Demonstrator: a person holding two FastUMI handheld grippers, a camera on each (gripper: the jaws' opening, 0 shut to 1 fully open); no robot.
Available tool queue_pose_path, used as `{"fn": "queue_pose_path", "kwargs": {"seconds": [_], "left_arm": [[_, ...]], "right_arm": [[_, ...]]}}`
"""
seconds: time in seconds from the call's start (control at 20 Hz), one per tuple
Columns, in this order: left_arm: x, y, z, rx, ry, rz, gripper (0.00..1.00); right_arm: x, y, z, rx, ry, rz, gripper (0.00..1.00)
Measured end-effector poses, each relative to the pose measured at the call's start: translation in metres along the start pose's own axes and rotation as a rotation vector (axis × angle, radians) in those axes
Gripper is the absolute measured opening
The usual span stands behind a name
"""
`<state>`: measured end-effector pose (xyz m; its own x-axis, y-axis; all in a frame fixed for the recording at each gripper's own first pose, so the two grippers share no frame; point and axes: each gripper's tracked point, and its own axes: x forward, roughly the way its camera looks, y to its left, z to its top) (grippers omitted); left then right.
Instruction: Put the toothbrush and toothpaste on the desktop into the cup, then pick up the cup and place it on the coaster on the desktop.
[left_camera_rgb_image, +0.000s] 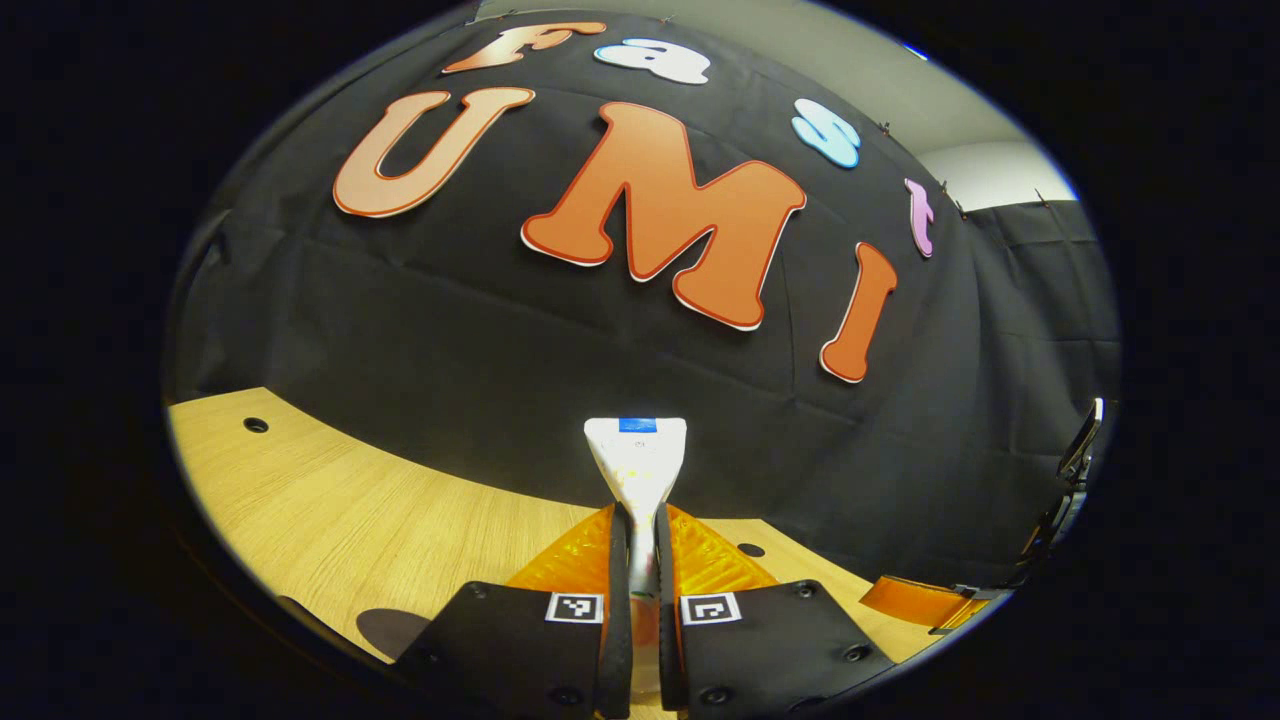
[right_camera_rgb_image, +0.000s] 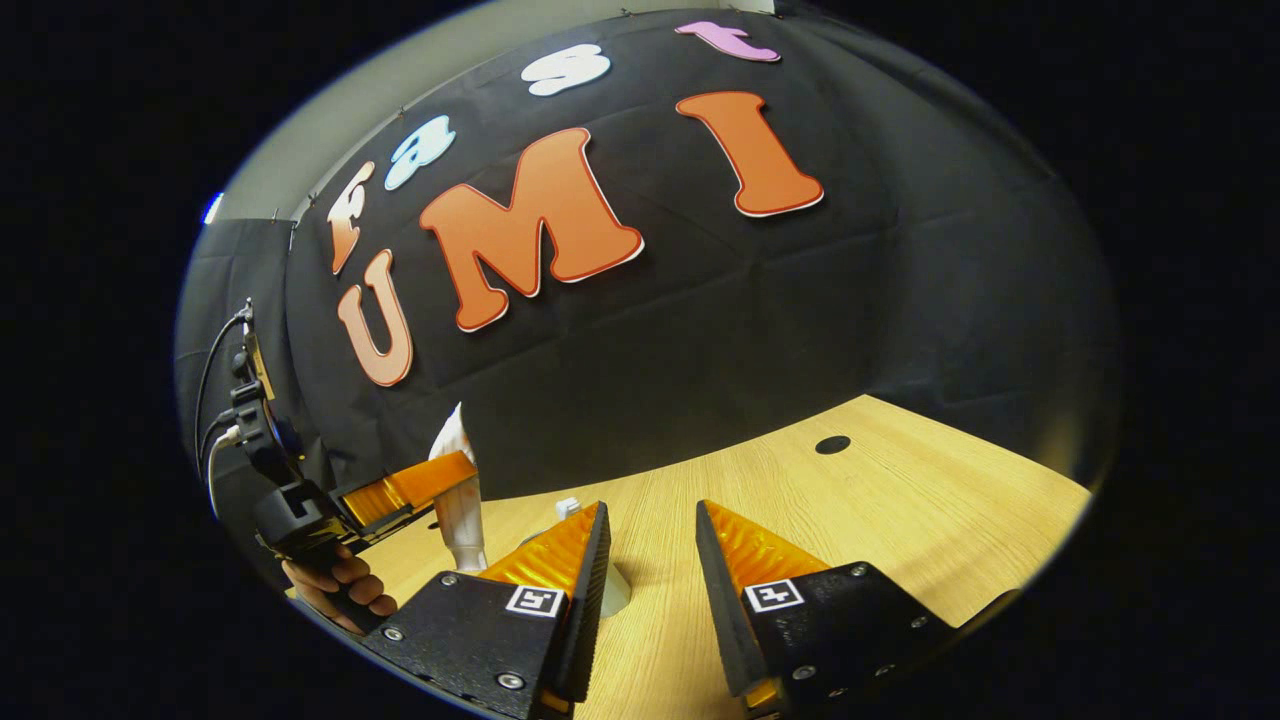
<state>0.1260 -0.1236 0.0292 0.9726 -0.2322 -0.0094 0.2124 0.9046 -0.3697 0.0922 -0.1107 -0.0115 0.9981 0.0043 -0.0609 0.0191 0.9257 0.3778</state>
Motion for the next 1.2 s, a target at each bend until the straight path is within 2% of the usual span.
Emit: {"fn": "queue_pose_path", "kwargs": {"seconds": [0.35,0.5,0.7,0.9,1.1,1.2], "left_arm": [[0.017,-0.005,-0.013,0.05,-0.009,-0.008,0.14],[0.025,-0.008,-0.016,0.076,-0.009,-0.012,0.14],[0.032,-0.014,-0.019,0.117,-0.014,-0.023,0.14],[0.039,-0.02,-0.027,0.141,-0.016,-0.033,0.14],[0.043,-0.017,-0.033,0.123,-0.017,-0.023,0.16],[0.046,-0.014,-0.038,0.113,-0.007,-0.022,0.19]], "right_arm": [[-0.013,0.003,0.02,-0.024,-0.094,0.054,0.53],[-0.016,-0.001,0.018,-0.051,-0.088,0.047,0.62],[-0.014,-0.003,0.008,-0.062,-0.053,0.041,0.66],[-0.015,-0.004,0.004,-0.068,-0.042,0.04,0.67],[-0.016,-0.005,0.001,-0.071,-0.039,0.044,0.68],[-0.017,-0.006,0.0,-0.073,-0.037,0.04,0.68]]}}
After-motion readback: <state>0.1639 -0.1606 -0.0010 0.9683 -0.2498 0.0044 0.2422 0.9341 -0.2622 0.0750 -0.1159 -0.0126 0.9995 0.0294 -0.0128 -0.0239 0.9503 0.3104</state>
